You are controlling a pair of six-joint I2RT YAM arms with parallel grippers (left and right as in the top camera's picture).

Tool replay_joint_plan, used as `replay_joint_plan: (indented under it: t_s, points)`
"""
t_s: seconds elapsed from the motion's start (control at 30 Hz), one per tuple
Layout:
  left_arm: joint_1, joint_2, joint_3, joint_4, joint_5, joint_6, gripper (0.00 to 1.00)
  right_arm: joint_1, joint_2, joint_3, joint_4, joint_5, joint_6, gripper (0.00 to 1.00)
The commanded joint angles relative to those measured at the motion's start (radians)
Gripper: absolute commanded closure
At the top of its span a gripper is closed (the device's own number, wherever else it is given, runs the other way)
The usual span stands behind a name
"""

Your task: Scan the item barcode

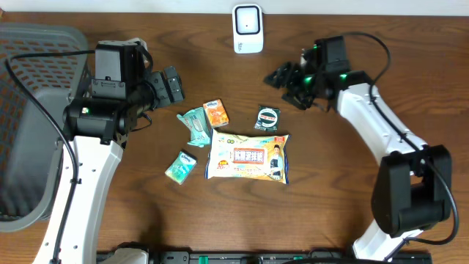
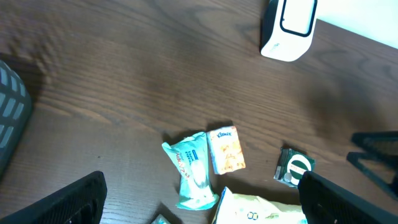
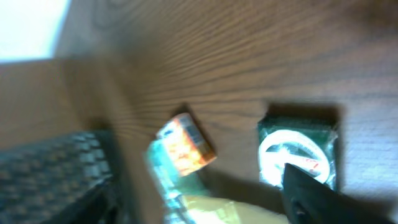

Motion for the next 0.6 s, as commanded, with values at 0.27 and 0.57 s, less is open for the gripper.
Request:
replay_joint_plan:
  t_s: [0.27, 0.57]
  points:
    - [0.005, -0.001, 0.004, -0.002, -0.01, 0.006, 0.02, 0.233, 0.048, 0.114, -0.203, 0.572, -0.278, 0.09]
    - [0.005, -0.001, 0.004, -0.002, -0.01, 0.006, 0.03, 0.24, 0.295, 0.579, -0.644, 0.571, -0.338, 0.01]
